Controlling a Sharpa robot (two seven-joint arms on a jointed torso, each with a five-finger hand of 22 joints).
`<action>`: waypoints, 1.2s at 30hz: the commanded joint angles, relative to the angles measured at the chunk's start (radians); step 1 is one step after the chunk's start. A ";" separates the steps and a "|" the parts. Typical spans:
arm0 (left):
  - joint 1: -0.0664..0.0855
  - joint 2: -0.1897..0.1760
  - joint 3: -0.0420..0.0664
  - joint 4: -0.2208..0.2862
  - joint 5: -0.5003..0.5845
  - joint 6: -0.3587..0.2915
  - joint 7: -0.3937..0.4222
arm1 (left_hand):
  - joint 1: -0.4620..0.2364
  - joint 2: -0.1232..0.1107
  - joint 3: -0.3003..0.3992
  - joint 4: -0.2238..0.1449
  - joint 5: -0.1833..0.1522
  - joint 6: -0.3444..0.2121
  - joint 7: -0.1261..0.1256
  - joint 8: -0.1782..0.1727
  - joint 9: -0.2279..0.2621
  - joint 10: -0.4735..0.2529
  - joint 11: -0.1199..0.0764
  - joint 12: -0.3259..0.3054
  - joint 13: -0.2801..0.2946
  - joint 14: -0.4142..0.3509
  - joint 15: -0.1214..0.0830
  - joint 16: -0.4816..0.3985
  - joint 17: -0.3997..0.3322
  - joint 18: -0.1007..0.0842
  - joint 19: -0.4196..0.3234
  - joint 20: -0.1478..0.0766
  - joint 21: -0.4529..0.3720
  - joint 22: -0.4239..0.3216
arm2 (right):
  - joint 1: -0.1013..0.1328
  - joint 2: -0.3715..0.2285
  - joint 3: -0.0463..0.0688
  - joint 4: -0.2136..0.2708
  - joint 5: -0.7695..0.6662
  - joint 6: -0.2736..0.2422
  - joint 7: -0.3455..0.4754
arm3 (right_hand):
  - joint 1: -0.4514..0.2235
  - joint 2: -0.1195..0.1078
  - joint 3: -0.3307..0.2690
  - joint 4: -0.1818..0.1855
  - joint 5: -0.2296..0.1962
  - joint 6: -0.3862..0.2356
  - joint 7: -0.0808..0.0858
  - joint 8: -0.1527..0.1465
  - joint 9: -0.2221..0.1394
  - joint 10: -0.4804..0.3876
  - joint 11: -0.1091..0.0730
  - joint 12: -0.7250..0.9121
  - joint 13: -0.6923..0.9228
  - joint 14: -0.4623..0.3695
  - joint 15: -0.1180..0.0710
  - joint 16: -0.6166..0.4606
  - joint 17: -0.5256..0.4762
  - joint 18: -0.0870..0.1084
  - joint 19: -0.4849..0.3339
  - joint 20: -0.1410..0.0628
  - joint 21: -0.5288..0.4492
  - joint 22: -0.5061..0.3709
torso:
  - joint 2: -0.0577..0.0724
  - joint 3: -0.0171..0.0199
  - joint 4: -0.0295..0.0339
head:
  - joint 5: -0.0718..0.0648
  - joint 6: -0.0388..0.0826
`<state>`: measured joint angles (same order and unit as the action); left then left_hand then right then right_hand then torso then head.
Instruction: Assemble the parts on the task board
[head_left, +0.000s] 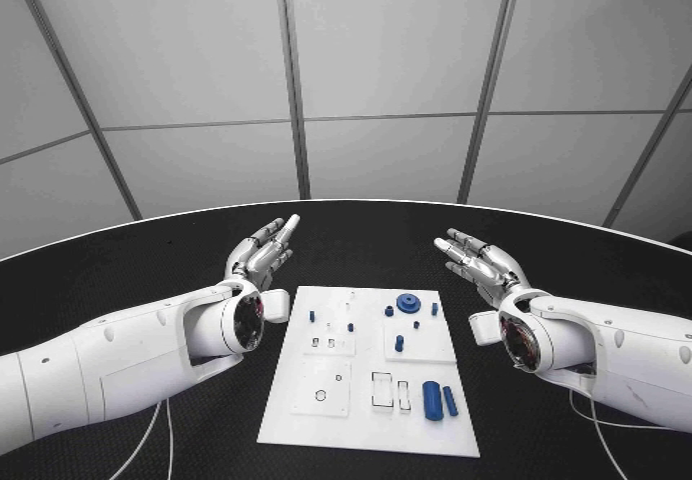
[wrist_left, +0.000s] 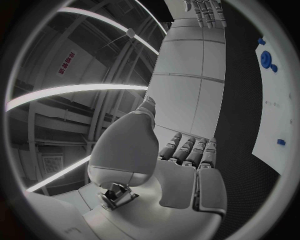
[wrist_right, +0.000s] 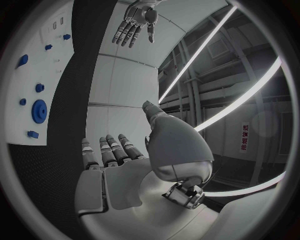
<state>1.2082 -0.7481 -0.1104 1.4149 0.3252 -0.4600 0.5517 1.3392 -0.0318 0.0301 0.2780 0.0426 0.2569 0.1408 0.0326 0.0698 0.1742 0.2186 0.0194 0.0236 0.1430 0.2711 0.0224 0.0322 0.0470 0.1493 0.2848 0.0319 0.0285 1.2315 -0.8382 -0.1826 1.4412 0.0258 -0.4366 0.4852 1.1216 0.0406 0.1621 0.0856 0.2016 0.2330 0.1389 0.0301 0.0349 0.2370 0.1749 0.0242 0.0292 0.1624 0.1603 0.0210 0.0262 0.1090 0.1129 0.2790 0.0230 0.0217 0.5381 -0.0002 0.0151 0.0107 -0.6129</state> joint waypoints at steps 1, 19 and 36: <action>0.014 0.002 -0.007 -0.011 0.029 0.027 0.002 | 0.030 -0.001 0.001 0.010 0.006 0.009 0.125 0.006 0.002 0.003 0.010 0.005 0.002 0.001 0.010 0.003 0.002 0.018 0.002 0.010 0.005 0.002 | 0.020 -0.004 -0.015 -0.010 0.002 0.035 -0.002 | 0.054 0.000 0.020 -0.021 0.010 0.030 0.086 0.010 0.005 0.033 0.011 0.009 0.004 0.028 0.016 0.009 0.005 0.010 0.021 0.014 0.013 0.006 | 0.000 0.0000 0.0000 | 0.000 0.000; 0.043 -0.034 -0.009 -0.018 -0.072 0.228 -0.088 | 0.185 0.020 0.063 -0.087 0.008 0.544 0.132 0.186 0.130 0.686 0.000 0.165 0.056 0.699 -0.094 0.299 0.166 0.118 0.574 0.001 0.264 0.124 | 0.080 -0.041 -0.015 -0.037 -0.596 -0.029 -0.071 | 0.200 -0.083 0.303 -0.302 0.008 0.666 0.078 0.184 0.103 0.829 -0.013 0.111 0.036 0.854 -0.038 0.255 0.138 0.073 0.760 -0.052 0.362 0.146 | 0.009 -0.0017 -0.0078 | -0.040 -0.027; 0.082 -0.147 -0.009 0.126 -0.218 0.264 -0.169 | 0.204 -0.073 0.262 -0.086 0.008 0.677 0.067 0.226 0.143 0.946 -0.077 0.117 0.043 0.920 -0.187 0.466 0.289 0.135 0.726 -0.058 0.400 0.172 | 0.122 0.023 -0.013 -0.033 -1.374 0.107 -0.435 | 0.149 -0.147 0.324 -0.291 0.025 0.768 0.014 0.176 0.132 1.012 -0.093 0.045 0.058 1.280 -0.167 0.465 0.412 0.075 0.925 -0.180 0.838 0.448 | 0.078 0.0036 -0.0010 | -0.047 -0.016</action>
<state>1.2894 -0.8826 -0.1197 1.5241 0.1092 -0.1962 0.3832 1.5439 -0.0976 0.2846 0.1913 0.0485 0.9262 0.2072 0.2557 0.2119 1.1117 0.1409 0.1417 0.0679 1.0566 0.0831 0.4800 0.3159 0.1709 0.8700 0.2270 0.4271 0.1985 1.3525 -0.8251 -0.1962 1.4092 -1.2382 -0.3334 0.0915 1.2888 -0.0724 0.4521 -0.2119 0.2237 0.9705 0.1730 0.2075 0.1557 1.2029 0.1048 0.0937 0.0753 1.2655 0.0401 0.3612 0.3060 0.1632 0.9382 0.1411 0.6981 0.3697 0.5963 0.0021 0.0085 -0.0334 -0.6338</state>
